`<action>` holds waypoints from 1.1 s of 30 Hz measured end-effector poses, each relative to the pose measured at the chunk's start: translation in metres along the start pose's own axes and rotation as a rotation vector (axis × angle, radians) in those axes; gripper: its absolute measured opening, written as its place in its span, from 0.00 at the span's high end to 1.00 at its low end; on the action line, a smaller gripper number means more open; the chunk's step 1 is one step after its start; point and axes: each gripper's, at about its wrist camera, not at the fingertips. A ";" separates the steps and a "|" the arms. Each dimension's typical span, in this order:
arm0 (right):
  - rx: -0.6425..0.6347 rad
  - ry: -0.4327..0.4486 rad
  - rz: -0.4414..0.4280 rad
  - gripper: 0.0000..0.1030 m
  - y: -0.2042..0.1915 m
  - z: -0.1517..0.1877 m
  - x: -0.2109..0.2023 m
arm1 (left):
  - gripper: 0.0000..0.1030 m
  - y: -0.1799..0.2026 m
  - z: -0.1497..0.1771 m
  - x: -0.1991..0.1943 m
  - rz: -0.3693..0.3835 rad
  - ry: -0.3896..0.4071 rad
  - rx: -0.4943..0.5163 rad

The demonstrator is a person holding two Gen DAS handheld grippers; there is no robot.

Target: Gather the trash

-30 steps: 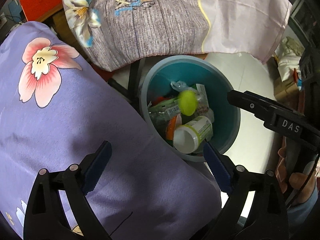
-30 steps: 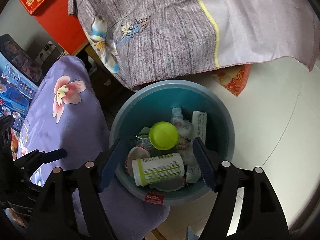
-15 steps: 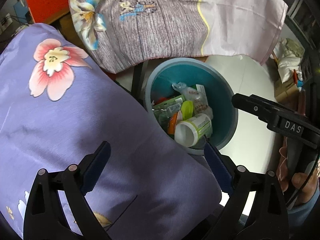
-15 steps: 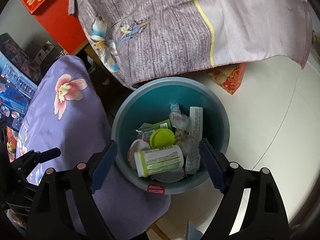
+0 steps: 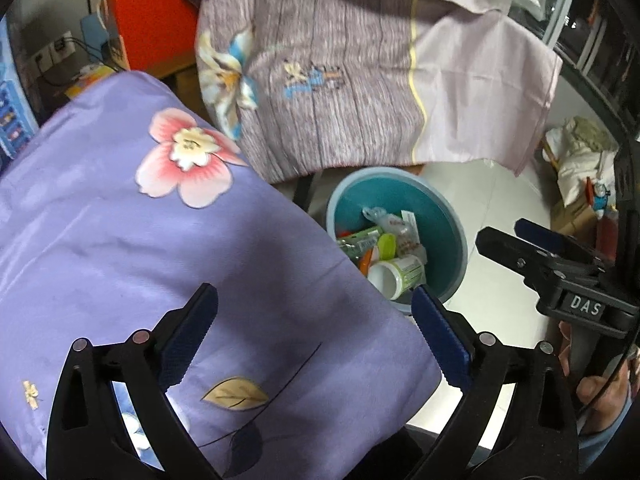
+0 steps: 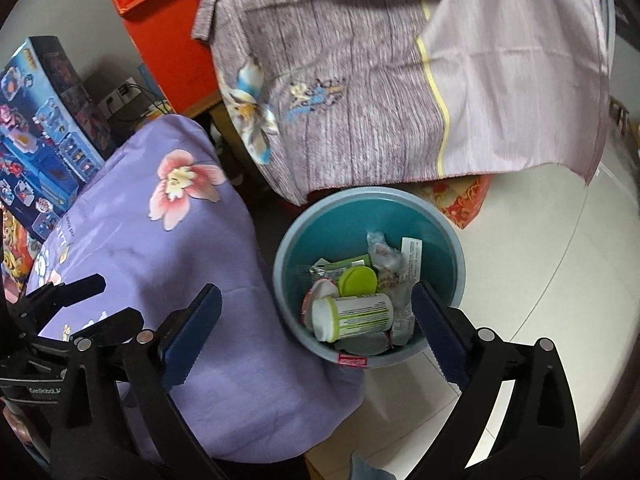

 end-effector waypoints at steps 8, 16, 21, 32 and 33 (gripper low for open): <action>-0.004 0.045 0.014 0.08 -0.010 0.013 -0.034 | 0.04 0.007 0.013 -0.032 -0.017 0.047 0.025; -0.060 0.090 0.044 0.07 -0.023 0.020 -0.062 | 0.04 0.011 0.024 -0.052 -0.027 0.074 0.018; -0.093 0.108 0.057 0.07 -0.028 0.022 -0.074 | 0.04 0.017 0.028 -0.062 -0.047 0.097 0.020; -0.095 0.127 0.053 0.07 -0.023 0.031 -0.086 | 0.04 0.027 0.036 -0.074 -0.100 0.117 0.039; -0.094 0.127 0.054 0.07 -0.023 0.032 -0.086 | 0.04 0.027 0.036 -0.074 -0.102 0.118 0.039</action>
Point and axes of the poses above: each gripper's, at about its wrist camera, not at the fingertips, and x roughly the way its jaws point, y to its right, z to its underside, and after that the axes turned 11 degrees about z, right-handed
